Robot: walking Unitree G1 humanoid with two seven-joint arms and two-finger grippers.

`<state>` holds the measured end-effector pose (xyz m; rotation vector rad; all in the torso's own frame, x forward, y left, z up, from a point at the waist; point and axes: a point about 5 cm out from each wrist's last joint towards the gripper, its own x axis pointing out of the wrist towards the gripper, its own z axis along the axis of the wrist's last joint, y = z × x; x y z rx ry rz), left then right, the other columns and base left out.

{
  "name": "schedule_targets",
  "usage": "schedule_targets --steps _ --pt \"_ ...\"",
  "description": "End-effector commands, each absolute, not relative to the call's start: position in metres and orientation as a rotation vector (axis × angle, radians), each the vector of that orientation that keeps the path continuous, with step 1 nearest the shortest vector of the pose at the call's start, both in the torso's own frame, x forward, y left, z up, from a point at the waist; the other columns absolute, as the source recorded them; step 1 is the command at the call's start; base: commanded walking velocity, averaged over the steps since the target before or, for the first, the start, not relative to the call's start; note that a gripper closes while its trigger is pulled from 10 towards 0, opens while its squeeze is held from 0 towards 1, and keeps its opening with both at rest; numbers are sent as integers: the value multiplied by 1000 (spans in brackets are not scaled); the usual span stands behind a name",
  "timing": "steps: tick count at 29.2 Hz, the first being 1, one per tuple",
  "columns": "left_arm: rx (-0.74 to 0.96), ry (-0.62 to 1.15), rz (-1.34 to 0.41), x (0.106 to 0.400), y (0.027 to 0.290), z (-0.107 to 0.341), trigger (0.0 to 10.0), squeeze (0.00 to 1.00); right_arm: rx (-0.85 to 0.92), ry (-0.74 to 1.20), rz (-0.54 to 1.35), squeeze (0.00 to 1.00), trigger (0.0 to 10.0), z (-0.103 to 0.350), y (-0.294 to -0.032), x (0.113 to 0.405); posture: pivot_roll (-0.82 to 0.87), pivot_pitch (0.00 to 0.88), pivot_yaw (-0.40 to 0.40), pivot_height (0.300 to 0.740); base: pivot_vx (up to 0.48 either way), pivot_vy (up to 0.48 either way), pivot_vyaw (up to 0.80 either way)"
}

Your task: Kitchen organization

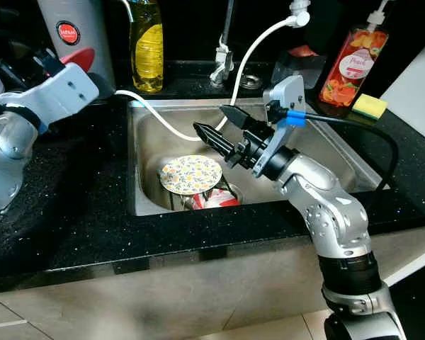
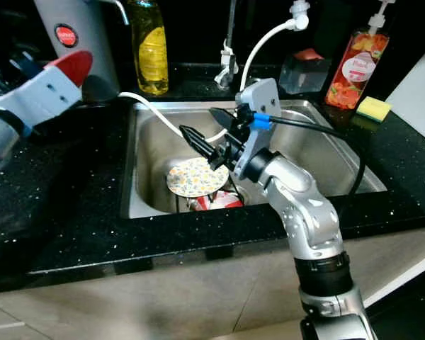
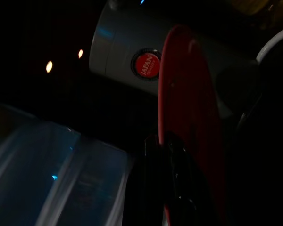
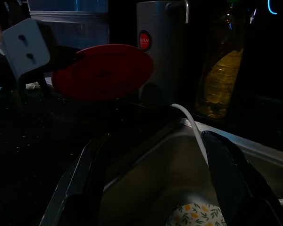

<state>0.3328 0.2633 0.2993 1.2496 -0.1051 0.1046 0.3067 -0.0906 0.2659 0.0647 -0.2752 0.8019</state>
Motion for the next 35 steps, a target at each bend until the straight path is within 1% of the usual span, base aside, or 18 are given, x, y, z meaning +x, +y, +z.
schedule_targets --steps 1,6,10,12,16,20,25,28,30,33,35 --pt "1357 -143 54 328 259 309 10000 0 83 -262 791 0 10000 266 -93 310 95 0 -56 740 0 0 0" --pt "1420 -186 -19 325 249 315 10000 0 88 -263 788 0 10000 267 -92 310 92 0 -56 740 0 0 0" --pt "1456 -245 -102 318 234 322 10000 0 93 -265 785 0 10000 267 -93 311 92 0 -56 740 0 0 0" --pt "1492 -242 -119 317 234 323 10000 0 95 -265 784 0 10000 268 -93 311 92 0 -56 740 0 0 0" --pt "1572 -216 -120 315 242 324 10000 0 100 -265 784 0 10000 267 -93 311 92 0 -56 740 0 0 0" --pt "1643 -155 -102 314 257 323 10000 0 103 -265 785 0 10000 268 -93 311 97 0 -58 740 0 0 0" --pt "1654 -96 -111 312 264 320 10000 0 105 -265 785 0 10000 267 -92 311 97 0 -58 740 0 0 0" --pt "1664 -21 -139 310 273 313 10000 0 106 -263 785 0 10000 267 -92 312 97 0 -58 740 0 0 0" --pt "1664 -21 -139 310 273 313 10000 0 106 -263 785 0 10000 267 -92 312 97 0 -58 740 0 0 0" --pt "1686 59 -140 307 284 309 10000 0 106 -262 784 0 10000 267 -93 311 98 0 -61 740 0 0 0" --pt "1702 71 -127 306 289 311 10000 0 107 -262 784 0 10000 267 -93 311 98 0 -61 740 0 0 0"
